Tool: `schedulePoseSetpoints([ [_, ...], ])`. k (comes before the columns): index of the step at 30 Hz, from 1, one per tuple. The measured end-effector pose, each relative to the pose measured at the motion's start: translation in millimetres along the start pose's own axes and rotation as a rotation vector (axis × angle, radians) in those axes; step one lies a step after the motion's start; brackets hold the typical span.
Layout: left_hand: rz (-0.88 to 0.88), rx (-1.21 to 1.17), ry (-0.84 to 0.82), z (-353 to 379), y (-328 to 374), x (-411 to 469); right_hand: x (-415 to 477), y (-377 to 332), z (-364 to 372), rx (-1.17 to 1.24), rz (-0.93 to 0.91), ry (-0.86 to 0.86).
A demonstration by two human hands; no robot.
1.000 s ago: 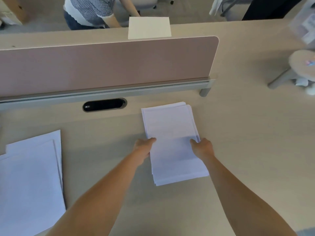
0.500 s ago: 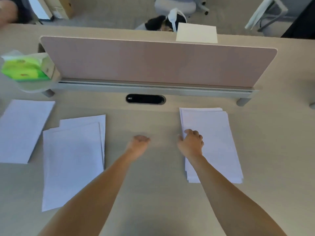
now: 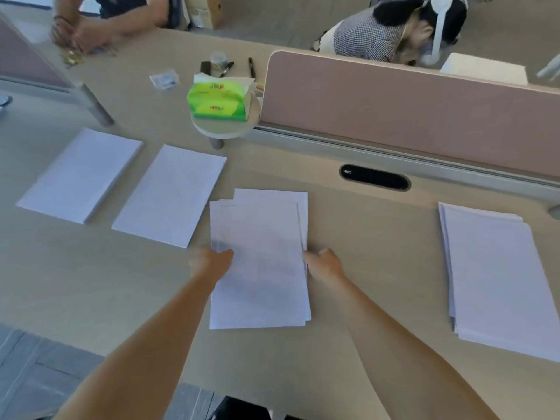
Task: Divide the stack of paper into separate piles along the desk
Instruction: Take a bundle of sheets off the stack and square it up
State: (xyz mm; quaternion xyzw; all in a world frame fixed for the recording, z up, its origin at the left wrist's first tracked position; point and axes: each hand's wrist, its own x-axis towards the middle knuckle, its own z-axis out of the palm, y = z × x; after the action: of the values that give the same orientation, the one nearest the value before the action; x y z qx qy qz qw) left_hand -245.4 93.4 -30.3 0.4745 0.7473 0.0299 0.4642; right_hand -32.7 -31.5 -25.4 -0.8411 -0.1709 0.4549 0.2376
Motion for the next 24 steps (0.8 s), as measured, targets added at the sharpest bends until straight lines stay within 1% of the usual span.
schedulePoseSetpoints([
  [2,-0.005,-0.123,-0.084,-8,-5,-1,-1,-9,16,0.096,0.047,-0.027],
  [3,-0.007,-0.134,-0.093,-11,-6,-1,0,-12,23,0.126,0.065,-0.041],
  [7,-0.037,-0.250,-0.183,-9,-11,9,0,-14,30,0.155,0.108,0.006],
  [9,-0.042,-0.262,-0.221,-3,-10,10,0,-8,26,0.195,0.099,0.013],
  [12,0.009,-0.323,-0.277,15,-1,-7,1,6,16,0.246,0.106,-0.020],
  [14,0.030,-0.310,-0.309,32,7,-23,-1,14,5,0.306,0.116,-0.051],
  [16,0.104,-0.258,-0.294,47,19,-37,-1,22,-8,0.323,0.123,-0.054],
  [18,0.242,-0.194,-0.286,61,35,-51,0,31,-28,0.260,0.063,0.059],
  [20,0.346,-0.193,-0.288,72,55,-68,-3,34,-56,0.284,-0.002,0.141],
  [21,0.381,-0.225,-0.282,76,67,-78,-5,32,-74,0.339,-0.041,0.168],
  [24,0.496,-0.365,-0.264,82,105,-109,-18,23,-133,0.583,-0.235,0.210],
])
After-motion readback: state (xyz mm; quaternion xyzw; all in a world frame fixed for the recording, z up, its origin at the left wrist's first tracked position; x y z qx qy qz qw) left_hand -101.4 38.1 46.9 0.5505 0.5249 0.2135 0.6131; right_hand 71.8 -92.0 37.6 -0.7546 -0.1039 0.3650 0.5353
